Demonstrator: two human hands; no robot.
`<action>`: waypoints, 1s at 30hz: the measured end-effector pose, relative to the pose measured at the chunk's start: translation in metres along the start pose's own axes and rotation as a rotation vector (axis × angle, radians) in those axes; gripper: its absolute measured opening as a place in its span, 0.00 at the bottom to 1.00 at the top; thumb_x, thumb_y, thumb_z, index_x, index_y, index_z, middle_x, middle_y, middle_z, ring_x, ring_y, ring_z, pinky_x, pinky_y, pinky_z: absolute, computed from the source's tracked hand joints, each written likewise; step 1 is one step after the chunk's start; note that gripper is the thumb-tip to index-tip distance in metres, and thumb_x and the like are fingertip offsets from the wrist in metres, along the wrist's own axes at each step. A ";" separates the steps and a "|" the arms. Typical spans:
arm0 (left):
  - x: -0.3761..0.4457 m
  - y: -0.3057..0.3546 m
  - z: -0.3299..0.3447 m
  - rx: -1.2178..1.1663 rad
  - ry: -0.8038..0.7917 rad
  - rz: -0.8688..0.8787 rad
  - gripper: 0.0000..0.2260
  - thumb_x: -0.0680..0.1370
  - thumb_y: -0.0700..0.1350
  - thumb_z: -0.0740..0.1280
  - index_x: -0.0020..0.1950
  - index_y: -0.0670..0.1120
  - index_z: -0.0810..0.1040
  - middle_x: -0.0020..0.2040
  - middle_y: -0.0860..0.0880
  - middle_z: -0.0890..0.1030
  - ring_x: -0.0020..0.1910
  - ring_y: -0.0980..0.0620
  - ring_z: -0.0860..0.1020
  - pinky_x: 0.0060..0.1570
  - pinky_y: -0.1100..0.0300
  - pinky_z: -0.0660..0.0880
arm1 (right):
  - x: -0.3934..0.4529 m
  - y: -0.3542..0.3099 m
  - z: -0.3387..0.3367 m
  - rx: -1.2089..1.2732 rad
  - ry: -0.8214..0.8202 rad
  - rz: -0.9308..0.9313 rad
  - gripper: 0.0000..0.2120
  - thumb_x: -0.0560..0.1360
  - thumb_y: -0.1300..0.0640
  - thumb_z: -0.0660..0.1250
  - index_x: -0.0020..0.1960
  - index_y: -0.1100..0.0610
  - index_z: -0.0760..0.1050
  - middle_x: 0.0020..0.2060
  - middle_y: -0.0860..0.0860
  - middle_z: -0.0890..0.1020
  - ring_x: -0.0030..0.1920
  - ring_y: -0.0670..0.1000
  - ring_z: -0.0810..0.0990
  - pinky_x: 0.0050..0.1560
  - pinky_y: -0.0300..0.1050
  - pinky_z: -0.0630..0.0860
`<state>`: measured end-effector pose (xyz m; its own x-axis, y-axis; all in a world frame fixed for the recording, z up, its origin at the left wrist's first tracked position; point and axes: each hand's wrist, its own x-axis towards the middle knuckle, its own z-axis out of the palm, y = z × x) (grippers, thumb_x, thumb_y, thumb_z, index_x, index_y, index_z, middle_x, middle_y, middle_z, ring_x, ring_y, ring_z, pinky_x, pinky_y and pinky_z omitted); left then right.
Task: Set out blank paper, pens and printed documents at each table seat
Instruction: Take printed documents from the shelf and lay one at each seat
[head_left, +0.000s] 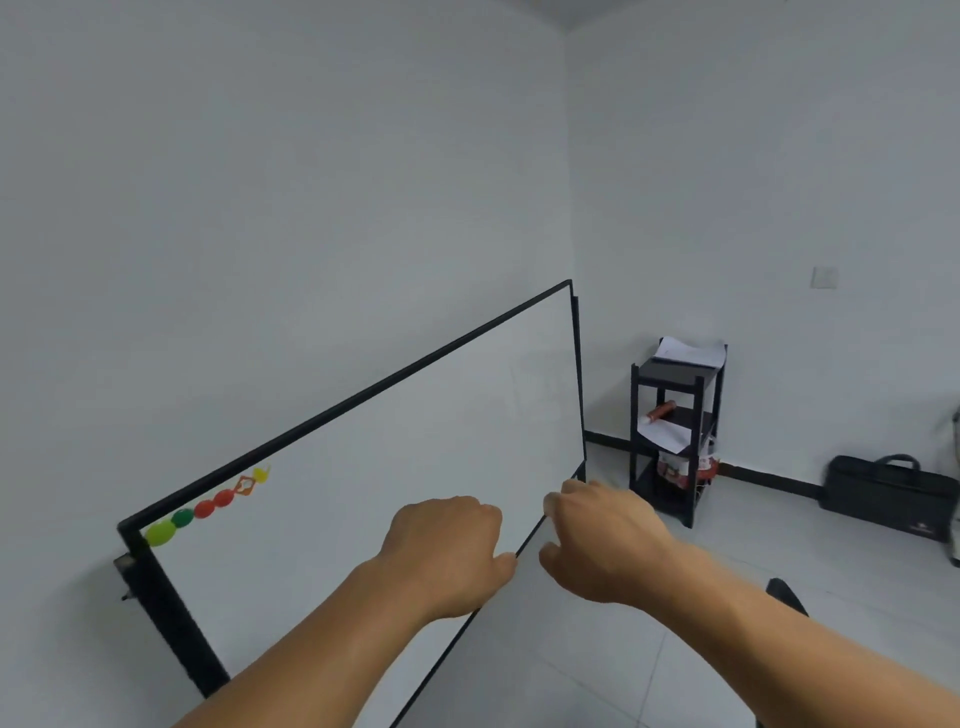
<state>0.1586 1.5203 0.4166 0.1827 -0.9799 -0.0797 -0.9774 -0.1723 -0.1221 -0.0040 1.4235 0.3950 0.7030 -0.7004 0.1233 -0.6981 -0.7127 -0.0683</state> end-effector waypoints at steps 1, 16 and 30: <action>0.022 -0.003 0.005 0.006 -0.006 0.019 0.21 0.85 0.63 0.59 0.68 0.51 0.79 0.63 0.52 0.82 0.59 0.46 0.82 0.59 0.48 0.79 | 0.015 0.007 0.008 -0.001 -0.008 0.024 0.10 0.79 0.47 0.62 0.51 0.54 0.74 0.48 0.51 0.77 0.49 0.54 0.77 0.47 0.50 0.77; 0.341 -0.055 0.002 0.095 0.035 0.362 0.19 0.87 0.58 0.61 0.68 0.47 0.78 0.63 0.45 0.79 0.59 0.41 0.80 0.51 0.50 0.71 | 0.255 0.121 0.037 -0.041 -0.062 0.322 0.10 0.81 0.45 0.63 0.56 0.51 0.73 0.52 0.50 0.77 0.52 0.53 0.77 0.50 0.48 0.77; 0.575 0.059 -0.027 0.099 0.069 0.572 0.16 0.86 0.57 0.63 0.67 0.48 0.78 0.62 0.45 0.79 0.58 0.43 0.80 0.54 0.49 0.76 | 0.355 0.318 0.040 -0.093 -0.039 0.554 0.14 0.82 0.46 0.61 0.64 0.52 0.75 0.57 0.51 0.79 0.53 0.55 0.75 0.49 0.49 0.70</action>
<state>0.2036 0.9439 0.3903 -0.3818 -0.9192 -0.0963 -0.9035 0.3932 -0.1708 0.0286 0.9466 0.3777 0.2307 -0.9713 0.0573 -0.9723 -0.2324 -0.0242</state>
